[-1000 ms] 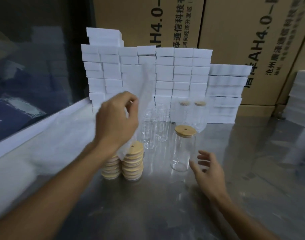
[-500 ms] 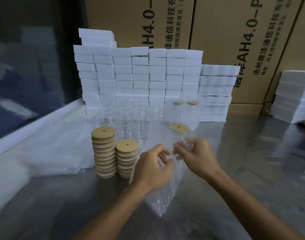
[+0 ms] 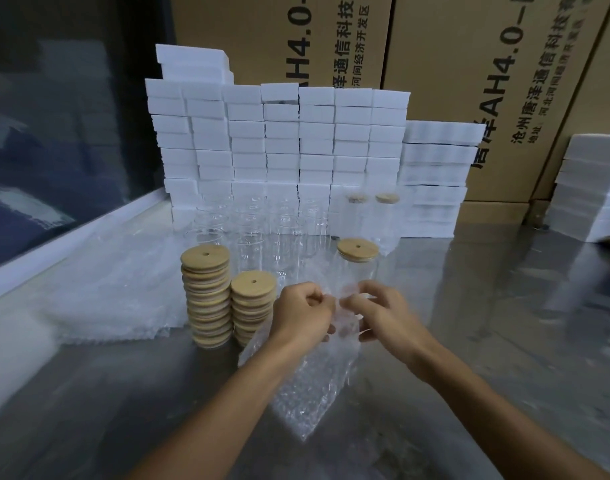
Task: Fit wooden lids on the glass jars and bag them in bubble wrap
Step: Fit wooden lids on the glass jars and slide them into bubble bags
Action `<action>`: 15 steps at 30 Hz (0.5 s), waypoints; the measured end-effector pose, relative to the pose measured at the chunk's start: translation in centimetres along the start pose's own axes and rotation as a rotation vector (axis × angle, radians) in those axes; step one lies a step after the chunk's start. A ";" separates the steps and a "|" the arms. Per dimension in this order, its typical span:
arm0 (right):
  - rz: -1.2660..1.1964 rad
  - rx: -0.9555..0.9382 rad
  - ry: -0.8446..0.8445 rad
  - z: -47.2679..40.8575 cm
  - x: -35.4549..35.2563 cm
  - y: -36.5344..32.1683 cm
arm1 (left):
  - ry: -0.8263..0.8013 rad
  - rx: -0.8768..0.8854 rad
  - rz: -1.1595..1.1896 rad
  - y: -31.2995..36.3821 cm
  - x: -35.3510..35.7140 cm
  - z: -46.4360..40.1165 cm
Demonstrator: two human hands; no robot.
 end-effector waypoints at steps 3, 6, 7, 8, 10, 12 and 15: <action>0.093 -0.060 0.079 -0.4 -0.3 0.0 | -0.032 0.036 -0.021 -0.1 0.7 0.4; 0.230 -0.149 0.129 -0.7 -0.1 0.5 | -0.088 -0.043 0.070 0.4 1.1 0.6; 0.259 -0.171 0.151 -0.8 -0.1 0.6 | -0.125 -0.091 0.134 0.5 1.0 0.6; 0.274 -0.193 0.173 -1.0 -0.2 0.7 | -0.152 -0.140 0.180 0.7 1.0 0.5; 0.270 -0.213 0.214 -1.1 -0.4 0.8 | -0.142 -0.131 0.124 0.7 1.1 0.2; 0.261 -0.177 0.234 -1.3 -0.6 0.9 | -0.086 -0.090 0.076 0.7 1.4 0.0; 0.181 -0.066 0.211 -1.4 -1.1 1.0 | 0.049 -0.061 0.059 0.8 1.2 -1.0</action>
Point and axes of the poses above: each hand's wrist, its own z-axis away from the middle knuckle, its own x-axis out of the palm, y = z × x, the point moved 1 cm from there along -z, towards the middle knuckle, and after that the axes turned 9 degrees about y, right-handed, at the moved point
